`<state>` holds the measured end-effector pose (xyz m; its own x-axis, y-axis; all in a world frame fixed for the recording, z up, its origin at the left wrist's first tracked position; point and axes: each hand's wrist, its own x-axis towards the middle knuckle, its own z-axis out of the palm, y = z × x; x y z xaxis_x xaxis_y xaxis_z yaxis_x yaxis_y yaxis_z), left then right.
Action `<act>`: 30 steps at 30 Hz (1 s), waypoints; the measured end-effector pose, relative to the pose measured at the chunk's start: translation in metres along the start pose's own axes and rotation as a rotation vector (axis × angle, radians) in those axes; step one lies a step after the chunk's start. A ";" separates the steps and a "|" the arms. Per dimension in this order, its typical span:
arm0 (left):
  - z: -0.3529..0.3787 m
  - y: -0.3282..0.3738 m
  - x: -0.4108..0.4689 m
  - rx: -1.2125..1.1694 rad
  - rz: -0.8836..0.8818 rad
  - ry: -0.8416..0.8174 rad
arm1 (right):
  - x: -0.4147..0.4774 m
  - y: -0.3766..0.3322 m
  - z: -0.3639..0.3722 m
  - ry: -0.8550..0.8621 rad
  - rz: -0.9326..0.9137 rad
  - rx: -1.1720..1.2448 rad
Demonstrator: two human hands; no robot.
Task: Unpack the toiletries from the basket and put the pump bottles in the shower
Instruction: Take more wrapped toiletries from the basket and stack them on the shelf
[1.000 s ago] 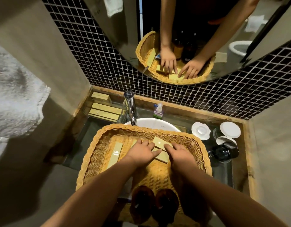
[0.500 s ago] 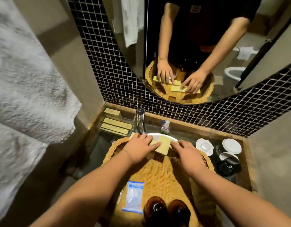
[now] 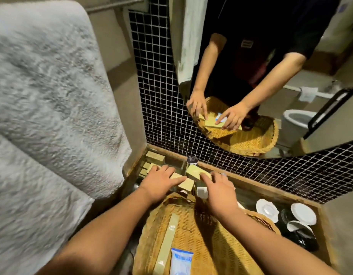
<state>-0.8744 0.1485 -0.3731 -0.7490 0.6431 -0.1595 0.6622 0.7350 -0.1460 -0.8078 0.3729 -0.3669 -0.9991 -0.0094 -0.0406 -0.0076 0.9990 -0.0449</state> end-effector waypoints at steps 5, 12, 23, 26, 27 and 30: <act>0.010 -0.016 0.005 0.003 -0.029 -0.017 | 0.020 -0.023 -0.001 0.029 0.037 0.019; 0.034 -0.034 0.017 -0.002 -0.032 -0.087 | 0.040 -0.055 0.009 0.007 -0.026 0.077; 0.081 -0.078 0.034 -0.052 -0.019 -0.169 | 0.060 -0.062 0.026 -0.013 0.040 0.197; 0.090 -0.085 0.034 0.037 0.073 -0.026 | 0.056 -0.041 0.025 -0.032 0.016 0.139; 0.094 -0.086 0.034 0.025 0.085 -0.003 | 0.055 -0.034 0.024 -0.046 0.002 0.117; 0.101 -0.091 0.045 -0.003 0.103 -0.060 | 0.051 -0.019 0.020 -0.072 -0.020 0.081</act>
<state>-0.9656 0.0891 -0.4655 -0.6740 0.7015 -0.2317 0.7356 0.6662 -0.1228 -0.8579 0.3527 -0.3881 -0.9933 -0.0349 -0.1104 -0.0207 0.9917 -0.1272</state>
